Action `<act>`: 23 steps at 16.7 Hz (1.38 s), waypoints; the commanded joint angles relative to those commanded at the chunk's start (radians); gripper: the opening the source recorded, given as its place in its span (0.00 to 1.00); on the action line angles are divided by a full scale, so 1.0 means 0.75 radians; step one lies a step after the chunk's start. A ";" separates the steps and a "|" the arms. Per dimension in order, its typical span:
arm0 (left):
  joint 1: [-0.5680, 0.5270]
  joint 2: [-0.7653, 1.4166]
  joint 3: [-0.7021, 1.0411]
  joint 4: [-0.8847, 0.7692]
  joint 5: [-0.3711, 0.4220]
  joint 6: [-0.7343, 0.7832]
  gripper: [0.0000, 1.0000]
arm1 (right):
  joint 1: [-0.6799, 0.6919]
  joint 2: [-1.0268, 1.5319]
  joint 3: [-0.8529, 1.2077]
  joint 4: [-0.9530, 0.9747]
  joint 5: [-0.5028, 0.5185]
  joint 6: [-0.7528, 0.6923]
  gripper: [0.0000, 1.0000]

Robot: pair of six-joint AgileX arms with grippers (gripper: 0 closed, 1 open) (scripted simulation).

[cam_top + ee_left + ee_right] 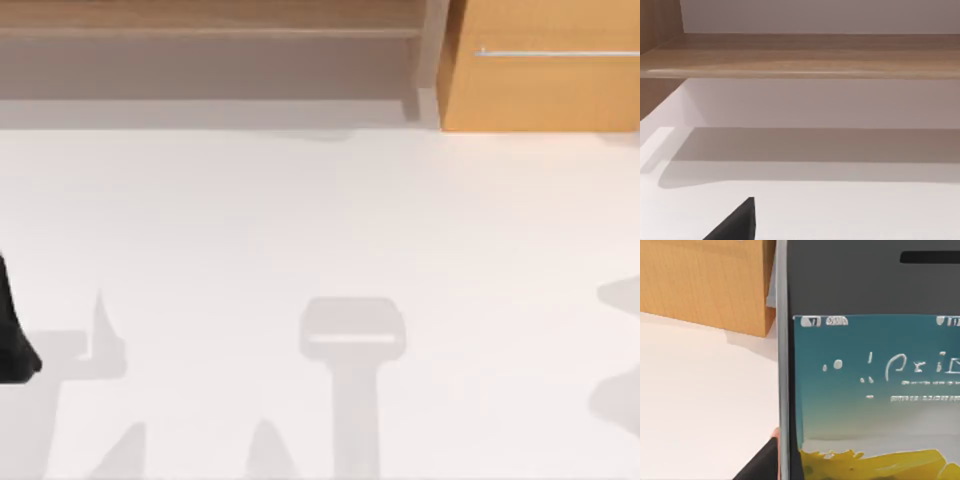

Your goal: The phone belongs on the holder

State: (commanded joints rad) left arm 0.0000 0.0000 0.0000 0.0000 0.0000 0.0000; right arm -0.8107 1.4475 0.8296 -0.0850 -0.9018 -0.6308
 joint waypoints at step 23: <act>0.000 0.000 0.000 0.000 0.000 0.000 1.00 | 0.082 0.092 0.003 0.072 0.007 0.044 1.00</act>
